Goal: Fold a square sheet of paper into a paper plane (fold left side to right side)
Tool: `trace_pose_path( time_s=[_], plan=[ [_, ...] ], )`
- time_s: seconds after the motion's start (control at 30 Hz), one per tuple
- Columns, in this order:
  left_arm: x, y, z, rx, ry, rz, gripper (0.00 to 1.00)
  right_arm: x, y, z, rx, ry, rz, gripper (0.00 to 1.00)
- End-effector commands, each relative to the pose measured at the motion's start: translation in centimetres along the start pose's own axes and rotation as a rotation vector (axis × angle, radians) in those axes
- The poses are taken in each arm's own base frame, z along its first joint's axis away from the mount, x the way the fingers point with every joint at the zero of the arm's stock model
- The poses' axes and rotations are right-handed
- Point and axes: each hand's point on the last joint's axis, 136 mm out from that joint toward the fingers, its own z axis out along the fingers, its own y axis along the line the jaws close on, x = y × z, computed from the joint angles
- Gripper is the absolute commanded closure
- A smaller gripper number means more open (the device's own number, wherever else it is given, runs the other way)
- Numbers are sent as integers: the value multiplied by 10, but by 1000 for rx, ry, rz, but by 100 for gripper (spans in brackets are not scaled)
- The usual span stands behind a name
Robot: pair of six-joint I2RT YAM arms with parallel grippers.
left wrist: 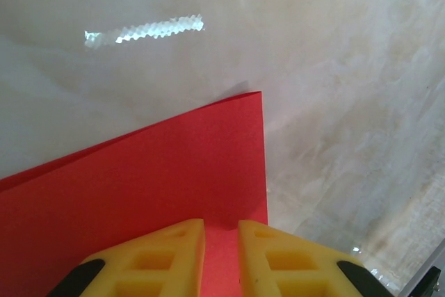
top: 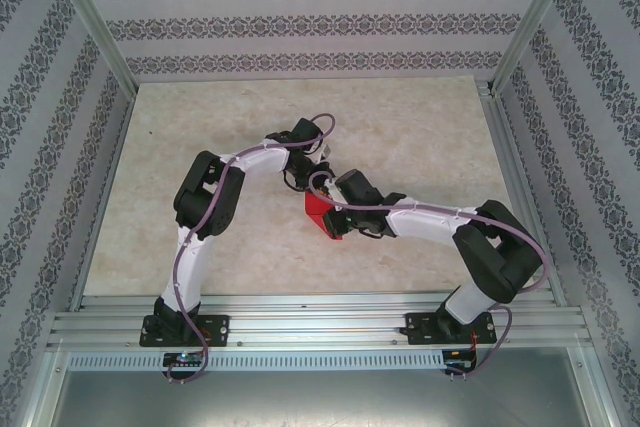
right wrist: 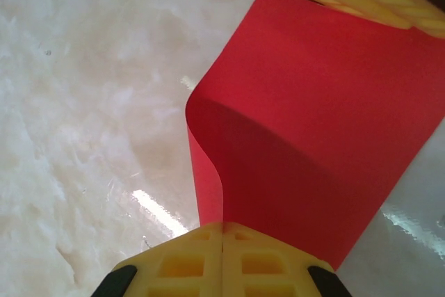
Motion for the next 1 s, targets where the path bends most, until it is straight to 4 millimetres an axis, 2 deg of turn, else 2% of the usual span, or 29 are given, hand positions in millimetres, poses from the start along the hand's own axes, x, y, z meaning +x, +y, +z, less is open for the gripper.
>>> trace_pose_path(
  time_s=[0.0, 0.43, 0.97],
  plan=[
    [12, 10, 13, -48, 41, 17, 79, 2, -2, 5, -54, 10, 81, 100],
    [14, 12, 16, -53, 52, 13, 80, -2, -29, 12, -31, 28, 205, 100],
    [16, 11, 19, -54, 55, 14, 80, -10, -43, 17, -12, 24, 247, 100]
  ],
)
